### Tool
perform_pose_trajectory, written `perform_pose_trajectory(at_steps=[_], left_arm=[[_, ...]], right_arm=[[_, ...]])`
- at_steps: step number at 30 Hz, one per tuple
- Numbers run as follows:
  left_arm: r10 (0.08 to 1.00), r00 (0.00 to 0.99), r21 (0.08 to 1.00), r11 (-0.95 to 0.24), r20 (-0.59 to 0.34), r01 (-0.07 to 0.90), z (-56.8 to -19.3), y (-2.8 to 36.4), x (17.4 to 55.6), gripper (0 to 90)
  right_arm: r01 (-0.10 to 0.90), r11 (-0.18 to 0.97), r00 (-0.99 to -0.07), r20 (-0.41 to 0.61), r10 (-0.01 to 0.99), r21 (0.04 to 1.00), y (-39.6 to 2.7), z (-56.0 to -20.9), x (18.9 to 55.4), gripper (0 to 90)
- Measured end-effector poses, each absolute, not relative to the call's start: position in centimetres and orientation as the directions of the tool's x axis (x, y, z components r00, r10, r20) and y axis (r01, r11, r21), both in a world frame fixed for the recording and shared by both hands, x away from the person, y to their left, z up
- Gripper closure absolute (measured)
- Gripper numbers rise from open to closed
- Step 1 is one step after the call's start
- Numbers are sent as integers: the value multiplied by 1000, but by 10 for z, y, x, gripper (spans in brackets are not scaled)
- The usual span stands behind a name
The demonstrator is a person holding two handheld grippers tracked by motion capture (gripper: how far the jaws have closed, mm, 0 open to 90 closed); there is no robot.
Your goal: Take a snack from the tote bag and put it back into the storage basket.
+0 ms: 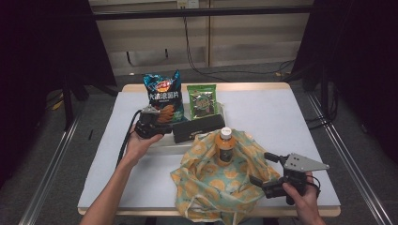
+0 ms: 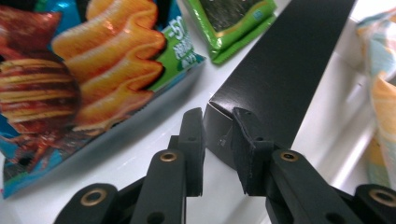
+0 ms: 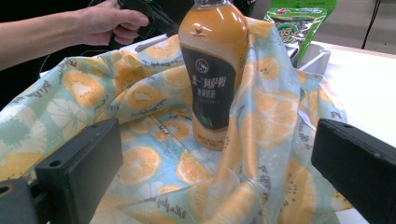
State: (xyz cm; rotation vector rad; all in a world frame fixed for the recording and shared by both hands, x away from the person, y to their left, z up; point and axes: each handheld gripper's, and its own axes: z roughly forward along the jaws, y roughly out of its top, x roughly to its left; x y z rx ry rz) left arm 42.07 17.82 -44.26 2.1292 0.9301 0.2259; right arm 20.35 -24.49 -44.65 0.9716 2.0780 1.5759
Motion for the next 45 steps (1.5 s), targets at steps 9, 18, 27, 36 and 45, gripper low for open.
perform_pose_trajectory(at_steps=[9,18,27,36,45], left_arm=[[702,687,745,-356,-185,565,-449,181,434,728],[726,665,742,-347,-175,574,-450,178,445,694],[733,656,746,-334,-178,576,-453,179,449,654],[722,665,768,-311,-191,559,-449,187,439,559],[697,695,794,-316,-178,520,-438,185,427,518]], right_arm=[[307,145,-701,121,703,940,-244,-447,204,13],[309,141,-697,123,706,940,-244,-448,205,14],[310,143,-695,121,709,940,-245,-448,205,16],[315,136,-689,127,714,939,-245,-447,207,18],[315,130,-680,129,722,940,-245,-446,207,25]])
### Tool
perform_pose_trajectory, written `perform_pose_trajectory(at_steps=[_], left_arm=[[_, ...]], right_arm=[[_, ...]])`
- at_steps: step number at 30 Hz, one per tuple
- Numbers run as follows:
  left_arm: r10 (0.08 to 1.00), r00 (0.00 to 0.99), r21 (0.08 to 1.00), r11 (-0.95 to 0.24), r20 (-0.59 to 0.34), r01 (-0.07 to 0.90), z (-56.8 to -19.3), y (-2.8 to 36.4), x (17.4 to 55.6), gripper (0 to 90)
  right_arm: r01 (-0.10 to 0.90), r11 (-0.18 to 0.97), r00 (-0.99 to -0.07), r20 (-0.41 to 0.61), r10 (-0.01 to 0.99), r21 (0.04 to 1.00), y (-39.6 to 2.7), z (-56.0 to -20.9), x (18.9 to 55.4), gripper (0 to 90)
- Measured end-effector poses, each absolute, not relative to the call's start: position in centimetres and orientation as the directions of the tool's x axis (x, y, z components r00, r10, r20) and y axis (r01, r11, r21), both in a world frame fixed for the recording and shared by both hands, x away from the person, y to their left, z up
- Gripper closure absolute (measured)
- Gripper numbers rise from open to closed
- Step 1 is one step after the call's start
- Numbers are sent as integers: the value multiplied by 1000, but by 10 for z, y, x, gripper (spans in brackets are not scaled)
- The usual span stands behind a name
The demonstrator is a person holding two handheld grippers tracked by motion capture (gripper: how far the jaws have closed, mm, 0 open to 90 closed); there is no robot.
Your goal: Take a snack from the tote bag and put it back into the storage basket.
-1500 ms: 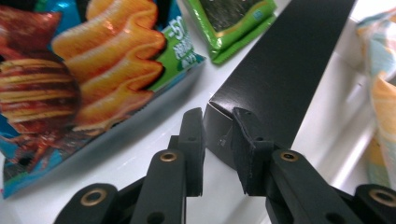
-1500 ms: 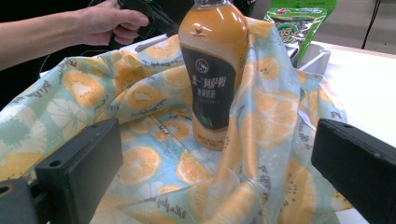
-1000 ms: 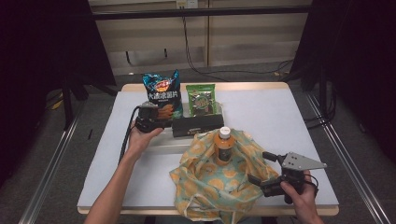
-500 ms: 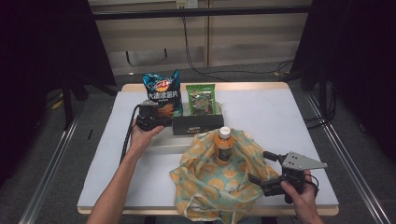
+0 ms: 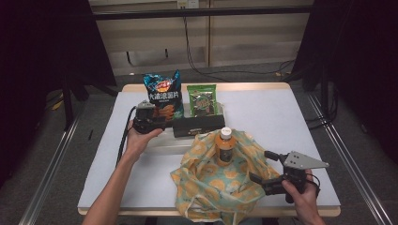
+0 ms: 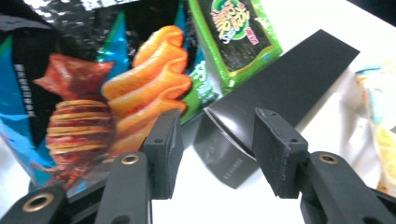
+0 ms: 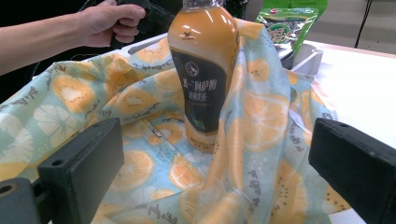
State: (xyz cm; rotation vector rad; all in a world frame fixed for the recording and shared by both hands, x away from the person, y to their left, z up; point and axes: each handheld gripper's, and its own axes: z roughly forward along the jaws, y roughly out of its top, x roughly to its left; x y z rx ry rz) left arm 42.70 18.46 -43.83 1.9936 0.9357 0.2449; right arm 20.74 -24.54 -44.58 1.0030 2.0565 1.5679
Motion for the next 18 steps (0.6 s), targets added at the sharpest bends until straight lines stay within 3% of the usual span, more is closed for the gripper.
perform_pose_trajectory(at_steps=[2,6,9,18], left_arm=[[673,720,797,-337,-167,501,-436,185,422,532],[578,797,815,-368,-178,448,-436,183,409,772],[517,837,795,-423,-182,434,-443,180,403,896],[586,795,745,-460,-155,484,-458,171,412,861]], right_arm=[[312,123,-681,131,720,942,-246,-446,207,25],[312,130,-682,126,721,941,-247,-447,207,26],[312,129,-682,127,720,941,-246,-446,207,25],[308,137,-690,122,714,941,-245,-446,206,25]])
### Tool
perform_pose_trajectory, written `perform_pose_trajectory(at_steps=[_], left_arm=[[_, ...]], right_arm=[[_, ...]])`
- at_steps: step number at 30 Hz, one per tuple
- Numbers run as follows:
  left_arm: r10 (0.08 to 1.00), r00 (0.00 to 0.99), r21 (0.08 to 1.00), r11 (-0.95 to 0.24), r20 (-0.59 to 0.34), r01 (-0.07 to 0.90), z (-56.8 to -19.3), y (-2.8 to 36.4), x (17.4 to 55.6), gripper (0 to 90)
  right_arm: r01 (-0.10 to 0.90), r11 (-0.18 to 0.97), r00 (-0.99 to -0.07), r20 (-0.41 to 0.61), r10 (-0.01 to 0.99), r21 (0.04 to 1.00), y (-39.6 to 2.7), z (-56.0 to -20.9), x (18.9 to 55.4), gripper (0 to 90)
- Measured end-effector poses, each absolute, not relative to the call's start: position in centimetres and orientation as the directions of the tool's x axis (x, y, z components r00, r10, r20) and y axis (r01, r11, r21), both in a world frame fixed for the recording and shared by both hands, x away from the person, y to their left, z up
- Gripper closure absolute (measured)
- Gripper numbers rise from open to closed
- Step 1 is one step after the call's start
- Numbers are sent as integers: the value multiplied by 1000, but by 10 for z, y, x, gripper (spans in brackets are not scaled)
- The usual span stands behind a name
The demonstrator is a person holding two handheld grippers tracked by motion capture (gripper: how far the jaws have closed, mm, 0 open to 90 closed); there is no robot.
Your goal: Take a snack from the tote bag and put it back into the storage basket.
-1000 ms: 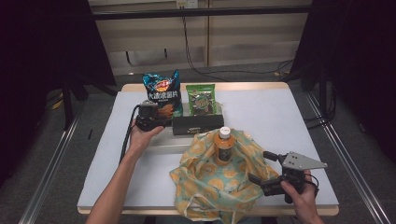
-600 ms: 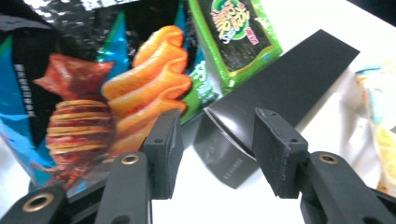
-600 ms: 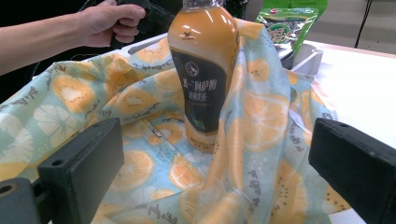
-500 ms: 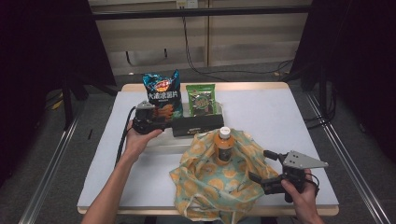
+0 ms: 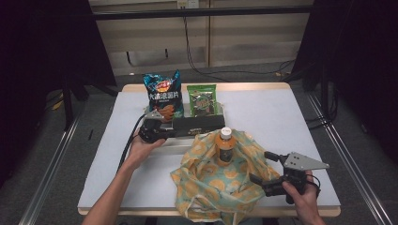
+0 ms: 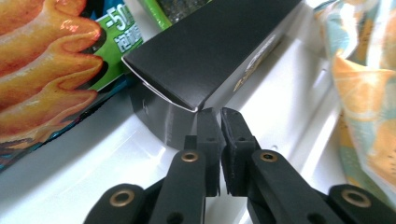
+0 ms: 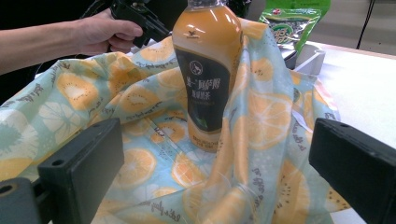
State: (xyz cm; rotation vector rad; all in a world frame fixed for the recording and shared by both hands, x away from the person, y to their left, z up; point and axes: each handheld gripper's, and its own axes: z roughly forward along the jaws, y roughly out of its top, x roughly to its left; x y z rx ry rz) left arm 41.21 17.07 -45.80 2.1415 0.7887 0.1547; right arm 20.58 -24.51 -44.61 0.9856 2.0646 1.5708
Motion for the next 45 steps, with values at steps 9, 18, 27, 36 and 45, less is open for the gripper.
perform_pose_trajectory(at_steps=[9,18,27,36,45], left_arm=[[553,816,758,-457,-168,466,-453,172,405,824],[496,848,803,-419,-187,423,-440,169,387,697],[456,871,844,-381,-184,377,-427,166,364,556],[402,899,887,-333,-172,319,-409,150,338,509],[333,927,899,-330,-175,288,-401,127,324,447]], right_arm=[[305,137,-691,120,712,942,-245,-446,206,25],[315,128,-681,130,721,941,-247,-443,206,51],[294,118,-693,126,710,949,-247,-437,209,180],[279,141,-698,100,709,950,-249,-440,206,479],[282,158,-713,97,694,946,-250,-442,206,747]])
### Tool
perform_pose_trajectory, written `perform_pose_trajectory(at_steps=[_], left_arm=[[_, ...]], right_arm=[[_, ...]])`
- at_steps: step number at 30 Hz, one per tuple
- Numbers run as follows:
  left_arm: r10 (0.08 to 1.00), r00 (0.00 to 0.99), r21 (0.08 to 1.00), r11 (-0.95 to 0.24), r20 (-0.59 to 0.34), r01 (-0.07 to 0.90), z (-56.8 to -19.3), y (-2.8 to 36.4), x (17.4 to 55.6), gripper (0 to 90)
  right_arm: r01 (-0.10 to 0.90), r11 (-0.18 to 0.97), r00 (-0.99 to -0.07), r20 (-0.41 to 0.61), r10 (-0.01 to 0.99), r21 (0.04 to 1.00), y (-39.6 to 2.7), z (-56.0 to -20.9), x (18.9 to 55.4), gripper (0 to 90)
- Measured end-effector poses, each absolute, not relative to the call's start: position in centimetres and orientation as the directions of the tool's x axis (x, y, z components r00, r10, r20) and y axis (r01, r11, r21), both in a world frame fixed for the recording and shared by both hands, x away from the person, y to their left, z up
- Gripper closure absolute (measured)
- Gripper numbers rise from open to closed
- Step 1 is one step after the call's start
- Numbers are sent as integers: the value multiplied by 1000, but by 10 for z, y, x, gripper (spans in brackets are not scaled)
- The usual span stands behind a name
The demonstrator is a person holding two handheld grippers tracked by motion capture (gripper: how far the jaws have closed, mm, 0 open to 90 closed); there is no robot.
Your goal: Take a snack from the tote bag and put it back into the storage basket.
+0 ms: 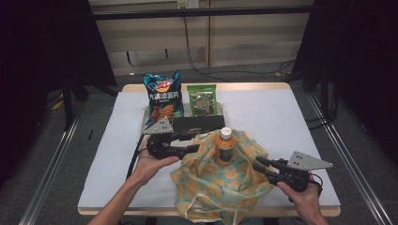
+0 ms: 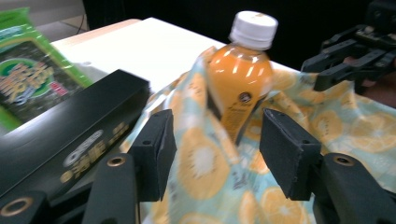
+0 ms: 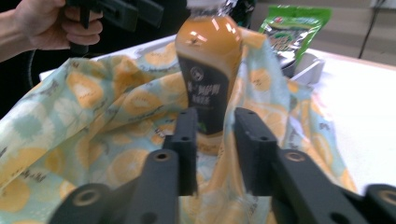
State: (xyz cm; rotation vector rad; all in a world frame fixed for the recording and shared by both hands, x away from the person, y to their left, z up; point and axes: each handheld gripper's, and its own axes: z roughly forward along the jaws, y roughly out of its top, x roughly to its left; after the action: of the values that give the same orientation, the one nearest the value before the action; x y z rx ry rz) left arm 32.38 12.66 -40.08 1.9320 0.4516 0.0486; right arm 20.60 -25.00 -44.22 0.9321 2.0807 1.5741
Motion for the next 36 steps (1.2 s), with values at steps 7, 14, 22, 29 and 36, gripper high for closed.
perform_pose_trajectory(at_steps=[7,14,22,29,36], left_arm=[[299,939,906,-328,-167,265,-400,106,319,472],[290,947,917,-324,-140,234,-392,81,318,439],[301,941,904,-339,-157,259,-395,56,326,348],[315,941,891,-380,-126,247,-409,44,331,287],[309,940,887,-382,-143,261,-415,31,337,263]], right_arm=[[291,164,-722,104,684,942,-249,-444,207,743],[305,144,-720,129,682,941,-251,-445,210,652],[306,141,-720,131,682,942,-253,-446,209,615],[314,140,-713,136,688,939,-252,-447,211,575],[315,138,-709,136,692,939,-253,-447,211,561]])
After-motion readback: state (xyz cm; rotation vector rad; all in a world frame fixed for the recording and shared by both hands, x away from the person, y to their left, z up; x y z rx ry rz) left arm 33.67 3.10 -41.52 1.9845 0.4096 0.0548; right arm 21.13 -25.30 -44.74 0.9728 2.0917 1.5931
